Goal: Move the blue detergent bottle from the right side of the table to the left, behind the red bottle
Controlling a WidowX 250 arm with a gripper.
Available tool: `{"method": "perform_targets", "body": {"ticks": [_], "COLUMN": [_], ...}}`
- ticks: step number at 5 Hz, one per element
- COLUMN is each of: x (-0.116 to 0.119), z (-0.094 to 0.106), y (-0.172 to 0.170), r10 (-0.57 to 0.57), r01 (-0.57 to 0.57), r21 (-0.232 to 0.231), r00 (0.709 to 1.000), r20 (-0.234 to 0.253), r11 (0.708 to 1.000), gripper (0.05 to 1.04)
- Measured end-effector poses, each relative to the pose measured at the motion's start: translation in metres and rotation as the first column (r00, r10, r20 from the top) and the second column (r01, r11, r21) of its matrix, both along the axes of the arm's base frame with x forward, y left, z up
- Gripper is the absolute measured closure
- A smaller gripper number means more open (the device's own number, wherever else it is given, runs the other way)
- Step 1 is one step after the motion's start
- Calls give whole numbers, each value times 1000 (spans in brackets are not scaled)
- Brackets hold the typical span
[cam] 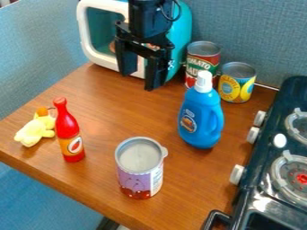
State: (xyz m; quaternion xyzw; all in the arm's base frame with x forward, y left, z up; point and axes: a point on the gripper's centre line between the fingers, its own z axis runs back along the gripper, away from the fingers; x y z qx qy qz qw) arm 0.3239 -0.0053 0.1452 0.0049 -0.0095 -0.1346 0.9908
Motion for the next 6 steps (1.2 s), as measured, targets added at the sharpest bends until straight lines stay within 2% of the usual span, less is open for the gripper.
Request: {"method": "perform_targets", "body": {"ticks": [1,2,4,5,6], "x": [-2,5,24,32,40], "z": [-11,-5,17,24,21], "y": [-1,-19,-71,-78,-75], "r10": [2,-14,-136,-147,-150], "r01": [-2,14,141,153,153], "r21": [-1,-20,-65,-74,-43], "r00": [999,1000,988,986,987], "r20": [-37,2,78,82,59], "r11": [1000,1000,988,985,987], "gripper": [83,83,83,83,83]}}
